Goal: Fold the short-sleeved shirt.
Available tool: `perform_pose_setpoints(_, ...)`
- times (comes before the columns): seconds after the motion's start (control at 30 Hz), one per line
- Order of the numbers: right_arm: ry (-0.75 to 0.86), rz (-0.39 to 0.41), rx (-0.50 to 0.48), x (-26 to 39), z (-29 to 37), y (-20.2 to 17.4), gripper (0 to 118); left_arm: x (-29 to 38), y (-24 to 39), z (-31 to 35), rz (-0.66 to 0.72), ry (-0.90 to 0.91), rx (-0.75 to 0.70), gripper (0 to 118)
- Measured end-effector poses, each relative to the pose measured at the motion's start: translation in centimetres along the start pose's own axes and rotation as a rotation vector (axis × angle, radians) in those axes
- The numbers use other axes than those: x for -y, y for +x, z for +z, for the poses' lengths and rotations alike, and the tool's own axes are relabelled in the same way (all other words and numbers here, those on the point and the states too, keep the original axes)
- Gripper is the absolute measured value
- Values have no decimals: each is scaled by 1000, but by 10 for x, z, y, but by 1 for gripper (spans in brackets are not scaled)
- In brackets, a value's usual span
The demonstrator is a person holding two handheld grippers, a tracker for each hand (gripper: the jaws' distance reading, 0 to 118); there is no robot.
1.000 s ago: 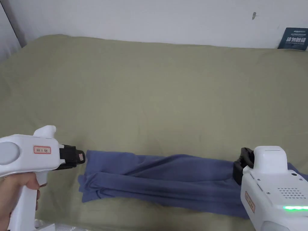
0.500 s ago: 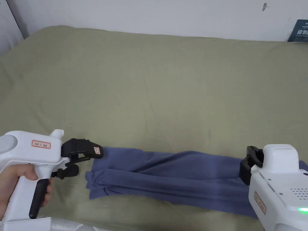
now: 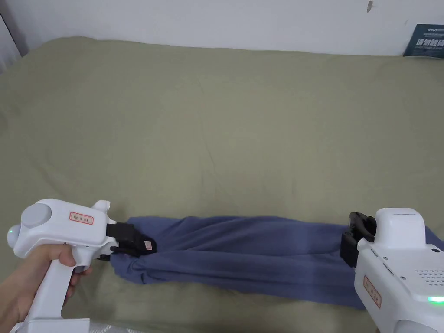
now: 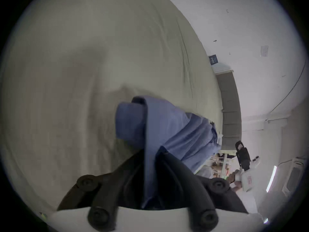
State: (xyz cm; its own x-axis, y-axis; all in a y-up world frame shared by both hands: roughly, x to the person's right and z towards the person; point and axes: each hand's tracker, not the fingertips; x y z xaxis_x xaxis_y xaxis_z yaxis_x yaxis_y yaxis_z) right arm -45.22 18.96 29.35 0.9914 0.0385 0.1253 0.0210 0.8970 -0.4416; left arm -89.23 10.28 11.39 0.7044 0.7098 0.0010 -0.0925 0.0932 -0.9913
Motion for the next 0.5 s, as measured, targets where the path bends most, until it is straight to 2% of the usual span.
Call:
perform_pose_setpoints(0.27, 33, -4, -6, -8, 13, 4, 7, 4, 9, 54, -9, 117, -60, 6)
perform_pose_setpoints(0.5, 63, 0, -29, -14, 19, 2, 7, 17, 13, 122, -62, 206, -213, 6)
